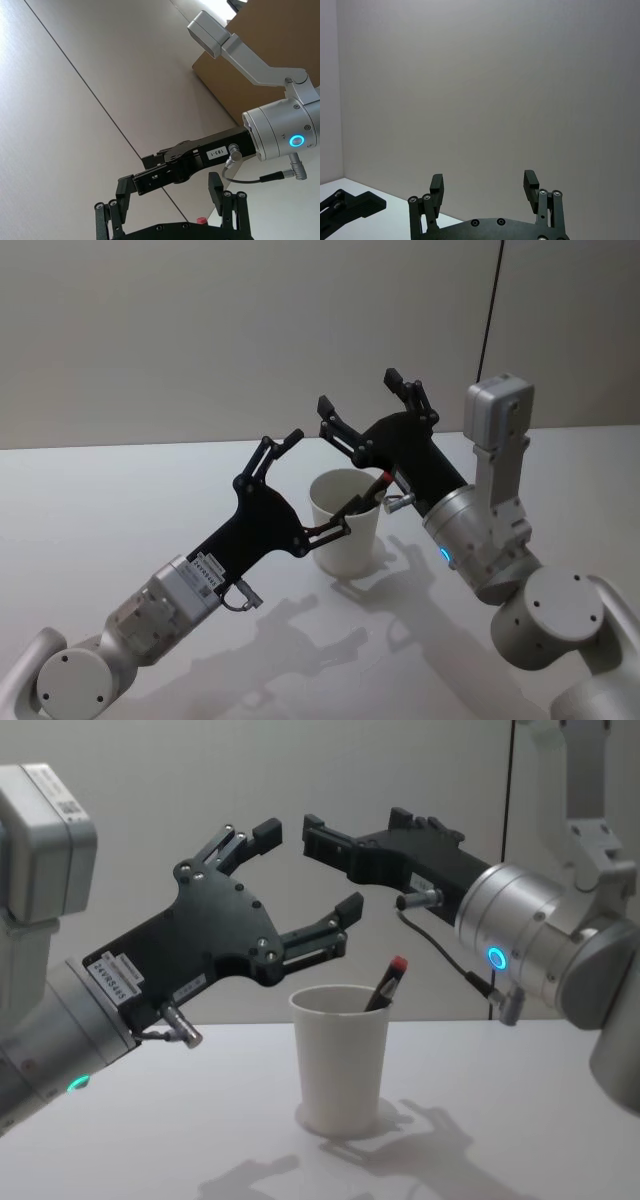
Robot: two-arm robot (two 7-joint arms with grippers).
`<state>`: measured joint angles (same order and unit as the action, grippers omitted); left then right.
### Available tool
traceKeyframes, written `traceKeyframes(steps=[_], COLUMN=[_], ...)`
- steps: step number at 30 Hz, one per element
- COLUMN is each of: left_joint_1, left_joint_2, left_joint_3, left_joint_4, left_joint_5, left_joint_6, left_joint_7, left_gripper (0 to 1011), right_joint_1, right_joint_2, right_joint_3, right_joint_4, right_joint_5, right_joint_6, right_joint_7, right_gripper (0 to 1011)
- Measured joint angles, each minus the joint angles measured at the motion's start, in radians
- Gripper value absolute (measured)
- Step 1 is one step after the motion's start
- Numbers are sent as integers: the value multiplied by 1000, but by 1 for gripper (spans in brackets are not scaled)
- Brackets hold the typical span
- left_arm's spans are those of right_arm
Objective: Place the pen into the pen holder.
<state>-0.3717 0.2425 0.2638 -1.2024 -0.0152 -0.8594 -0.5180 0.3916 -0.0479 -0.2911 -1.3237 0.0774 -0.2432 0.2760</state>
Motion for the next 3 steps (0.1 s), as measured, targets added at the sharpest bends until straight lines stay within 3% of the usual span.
traceKeyframes(steps=[3], left_joint_1=[0], left_joint_2=[0], left_joint_3=[0], left_joint_4=[0], left_joint_5=[0], left_joint_6=[0], left_joint_7=[0], left_gripper=[1000], right_joint_1=[0], right_joint_2=[0], right_joint_3=[0], right_joint_4=[0], right_joint_5=[0], right_joint_6=[0], right_joint_7=[0], right_gripper=[1001])
